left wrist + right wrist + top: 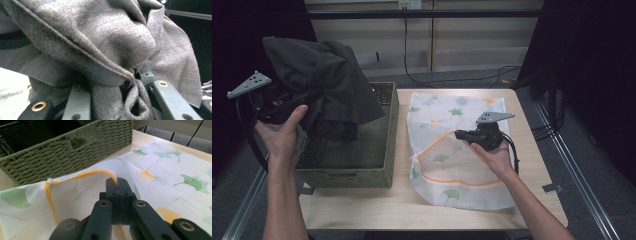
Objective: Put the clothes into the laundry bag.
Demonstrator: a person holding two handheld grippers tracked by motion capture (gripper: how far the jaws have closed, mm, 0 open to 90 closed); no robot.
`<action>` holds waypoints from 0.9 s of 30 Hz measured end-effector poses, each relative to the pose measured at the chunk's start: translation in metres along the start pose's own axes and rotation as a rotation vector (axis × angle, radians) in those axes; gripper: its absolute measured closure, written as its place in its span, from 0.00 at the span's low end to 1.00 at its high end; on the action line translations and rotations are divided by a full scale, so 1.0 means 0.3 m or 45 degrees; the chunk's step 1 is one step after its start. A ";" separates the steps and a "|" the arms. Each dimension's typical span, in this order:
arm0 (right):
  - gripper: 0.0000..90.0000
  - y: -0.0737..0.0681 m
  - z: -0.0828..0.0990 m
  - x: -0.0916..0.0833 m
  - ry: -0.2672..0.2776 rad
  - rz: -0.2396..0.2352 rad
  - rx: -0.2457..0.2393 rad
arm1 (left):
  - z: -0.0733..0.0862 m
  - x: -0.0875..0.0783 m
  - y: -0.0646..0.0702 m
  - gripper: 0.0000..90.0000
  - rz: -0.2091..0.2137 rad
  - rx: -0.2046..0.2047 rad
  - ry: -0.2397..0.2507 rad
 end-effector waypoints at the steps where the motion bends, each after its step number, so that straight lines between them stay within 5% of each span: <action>1: 1.00 0.001 0.001 0.000 0.001 0.001 0.002 | -0.007 -0.005 0.009 0.72 0.006 0.010 0.005; 14: 1.00 0.008 0.007 -0.001 0.002 0.000 0.008 | -0.089 -0.059 0.120 0.72 0.087 0.072 0.107; 27: 1.00 0.005 0.011 0.012 -0.008 0.002 -0.001 | -0.151 -0.109 0.264 0.72 0.235 0.153 0.172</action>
Point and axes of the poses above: each handheld gripper's, and its own axes: x roughly forward along the jaws, z roughly out of its underside, y roughly to its right, the point moved 8 cm from there along x, roughly forward along the jaws, and after that the axes turned 14 degrees about -z, right-handed, at the moved point
